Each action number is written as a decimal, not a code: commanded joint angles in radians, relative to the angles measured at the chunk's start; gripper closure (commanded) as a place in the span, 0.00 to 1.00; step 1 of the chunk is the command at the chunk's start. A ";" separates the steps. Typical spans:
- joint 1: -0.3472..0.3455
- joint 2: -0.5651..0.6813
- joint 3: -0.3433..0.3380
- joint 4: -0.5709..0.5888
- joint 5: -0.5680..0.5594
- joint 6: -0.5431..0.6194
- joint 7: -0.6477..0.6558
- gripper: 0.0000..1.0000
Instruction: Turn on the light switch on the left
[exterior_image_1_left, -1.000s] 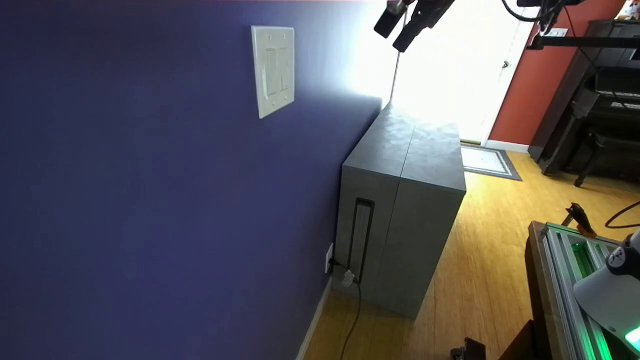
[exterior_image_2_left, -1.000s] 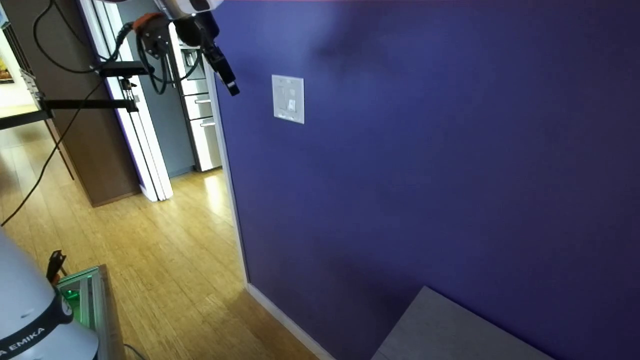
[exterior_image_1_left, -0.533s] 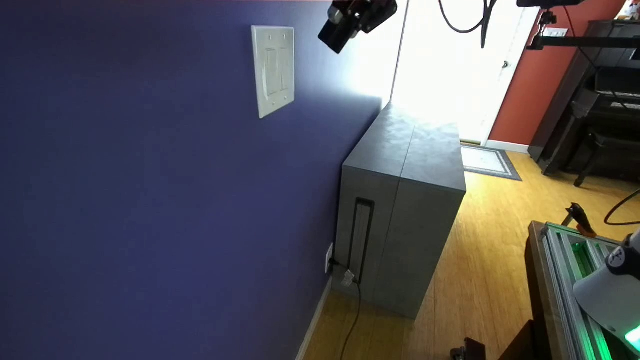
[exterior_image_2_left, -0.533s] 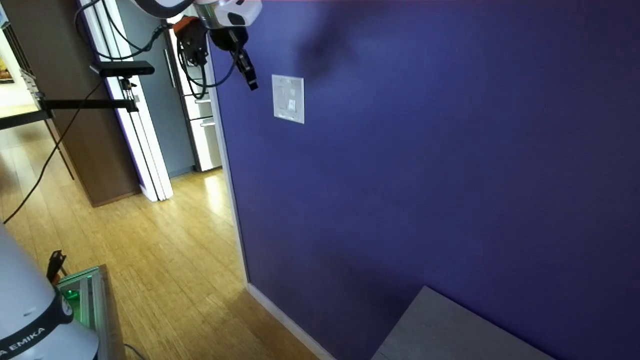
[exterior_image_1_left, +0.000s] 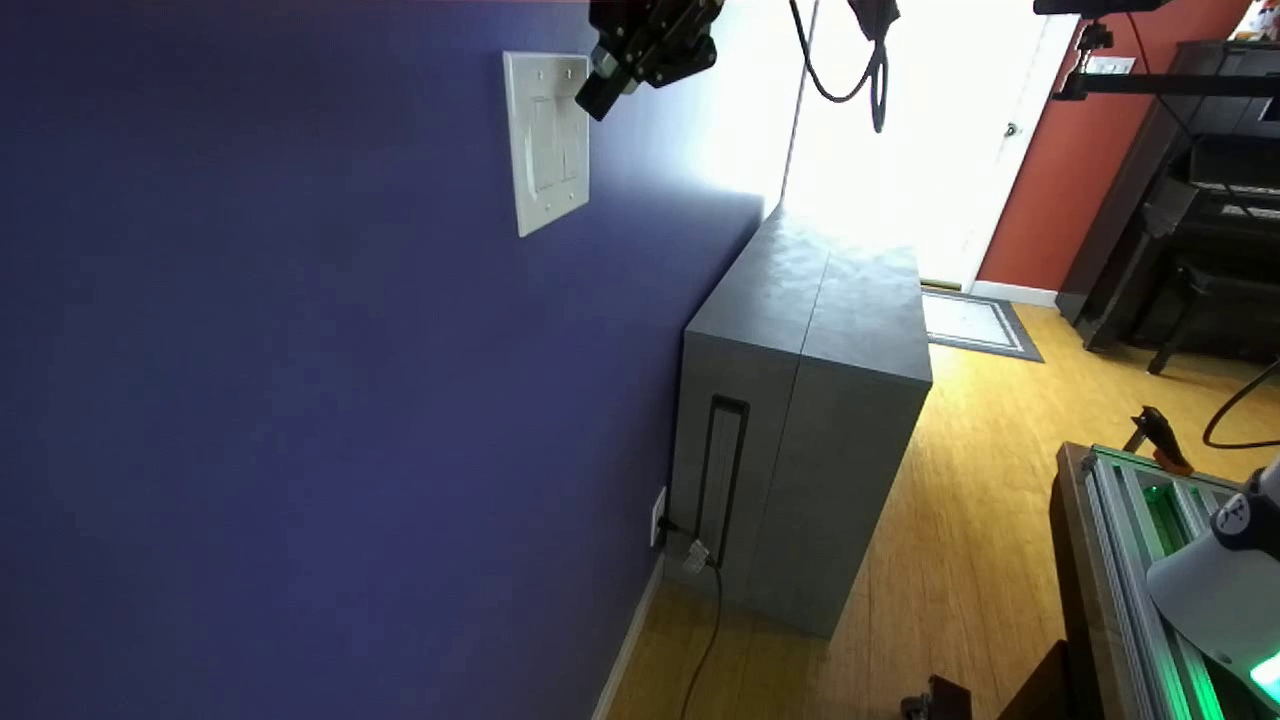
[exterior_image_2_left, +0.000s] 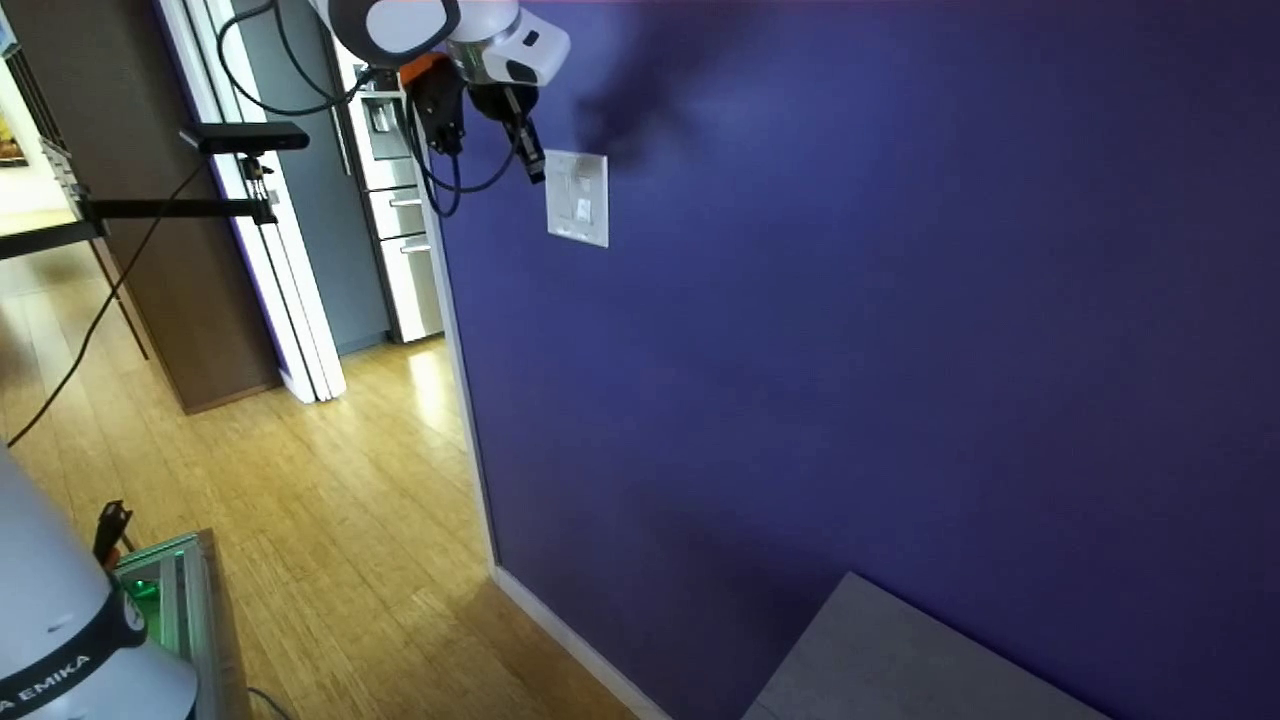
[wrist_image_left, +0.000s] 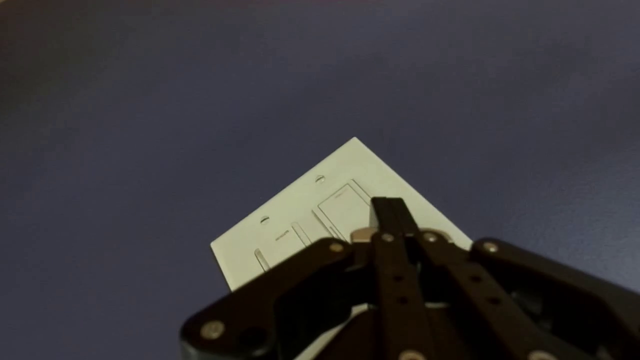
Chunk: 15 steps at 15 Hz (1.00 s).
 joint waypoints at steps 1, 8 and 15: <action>0.018 0.050 -0.012 0.034 0.072 0.062 -0.043 1.00; 0.013 0.064 -0.015 0.039 0.138 0.064 -0.076 1.00; 0.005 0.069 -0.006 0.038 0.130 0.055 -0.075 1.00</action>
